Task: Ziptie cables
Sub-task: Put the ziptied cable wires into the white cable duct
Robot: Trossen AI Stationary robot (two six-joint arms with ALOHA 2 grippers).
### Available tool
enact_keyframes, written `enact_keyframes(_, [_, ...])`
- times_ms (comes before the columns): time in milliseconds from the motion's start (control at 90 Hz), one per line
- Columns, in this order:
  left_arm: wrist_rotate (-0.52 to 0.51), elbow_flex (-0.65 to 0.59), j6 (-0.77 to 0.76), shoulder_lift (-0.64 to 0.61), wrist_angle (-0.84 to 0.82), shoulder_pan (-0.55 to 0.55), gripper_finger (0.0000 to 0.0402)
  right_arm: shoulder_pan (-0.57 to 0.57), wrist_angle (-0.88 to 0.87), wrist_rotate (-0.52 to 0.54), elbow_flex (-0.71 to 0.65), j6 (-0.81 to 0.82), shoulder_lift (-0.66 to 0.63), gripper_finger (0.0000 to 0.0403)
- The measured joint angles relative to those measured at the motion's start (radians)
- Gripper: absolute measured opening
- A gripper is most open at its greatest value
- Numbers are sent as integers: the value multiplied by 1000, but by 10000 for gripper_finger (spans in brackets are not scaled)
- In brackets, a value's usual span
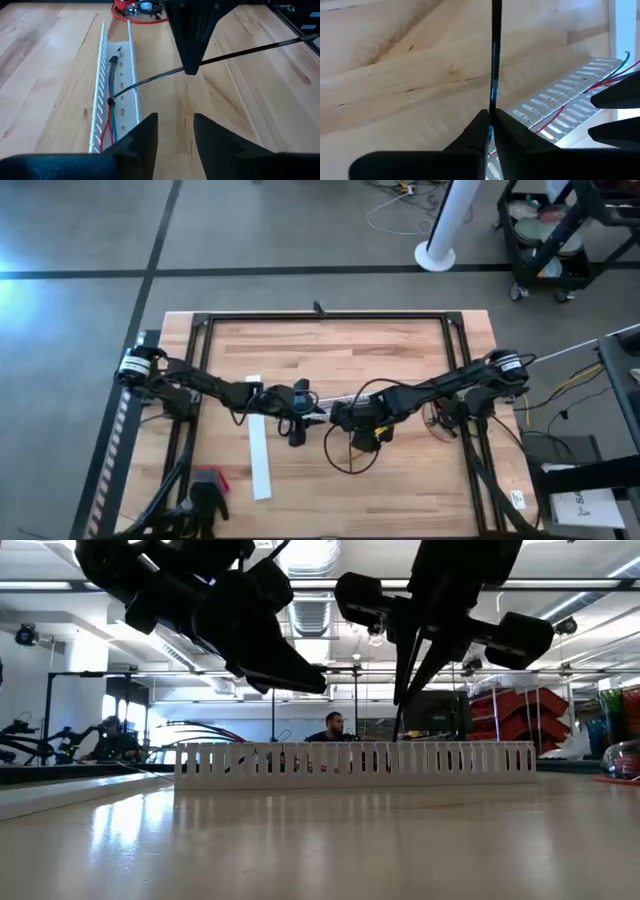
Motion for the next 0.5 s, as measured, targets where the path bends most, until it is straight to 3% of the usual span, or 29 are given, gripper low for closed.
enact_keyframes(333, [-5, 0, -4, 0, 6, 0, 108, 11, 14, 25, -10, 122, 0, 0])
enact_keyframes(500, [-51, -6, -4, 0, 25, 0, 98, 26, 33, 45, -12, 311, -1, 0])
